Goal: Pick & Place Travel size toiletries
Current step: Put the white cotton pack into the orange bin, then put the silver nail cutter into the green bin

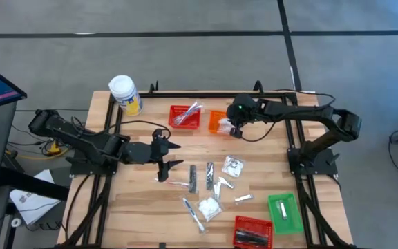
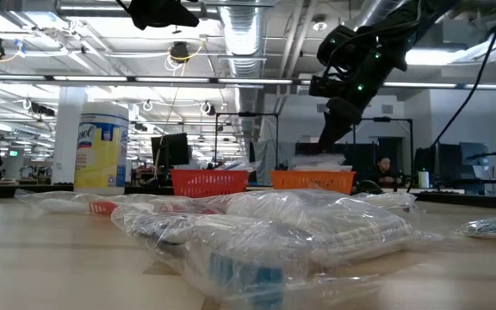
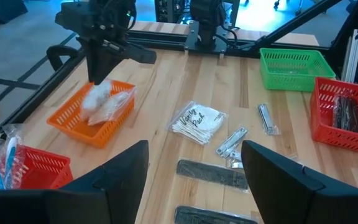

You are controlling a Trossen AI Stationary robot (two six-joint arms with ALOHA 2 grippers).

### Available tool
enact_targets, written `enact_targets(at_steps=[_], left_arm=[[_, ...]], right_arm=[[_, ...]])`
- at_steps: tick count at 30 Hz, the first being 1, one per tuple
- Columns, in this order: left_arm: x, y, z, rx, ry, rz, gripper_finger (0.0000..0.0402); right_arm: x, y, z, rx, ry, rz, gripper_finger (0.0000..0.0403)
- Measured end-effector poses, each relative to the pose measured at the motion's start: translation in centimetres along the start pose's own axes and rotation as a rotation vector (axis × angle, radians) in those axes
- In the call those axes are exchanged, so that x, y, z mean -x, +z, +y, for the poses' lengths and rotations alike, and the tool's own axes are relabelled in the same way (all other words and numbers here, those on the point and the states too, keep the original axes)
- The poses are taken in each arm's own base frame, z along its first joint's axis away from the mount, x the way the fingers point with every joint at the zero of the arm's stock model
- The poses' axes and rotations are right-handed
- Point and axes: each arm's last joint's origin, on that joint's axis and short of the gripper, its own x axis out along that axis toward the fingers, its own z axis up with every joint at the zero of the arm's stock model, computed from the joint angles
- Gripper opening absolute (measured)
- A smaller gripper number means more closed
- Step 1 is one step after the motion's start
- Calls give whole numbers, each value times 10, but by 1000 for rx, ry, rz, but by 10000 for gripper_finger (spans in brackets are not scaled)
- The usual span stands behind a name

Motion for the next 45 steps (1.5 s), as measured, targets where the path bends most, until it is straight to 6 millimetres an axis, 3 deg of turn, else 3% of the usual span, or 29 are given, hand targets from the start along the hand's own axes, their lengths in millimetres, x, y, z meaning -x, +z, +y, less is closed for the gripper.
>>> enact_targets(at_steps=[7,17,26,35,45], left_arm=[[0,0,0,-11,0,0,249],[0,0,0,-10,0,-2,249],[0,1,0,-7,-1,-6,247],[0,1,0,-4,-3,-13,242],[0,2,0,-5,-4,-18,242]], right_arm=[[12,4,-1,-14,-11,-45,107],[76,24,23,27,11,-334,160],[120,35,60,131,108,-575,161],[137,42,87,251,165,-725,150],[146,45,100,270,204,-806,139]])
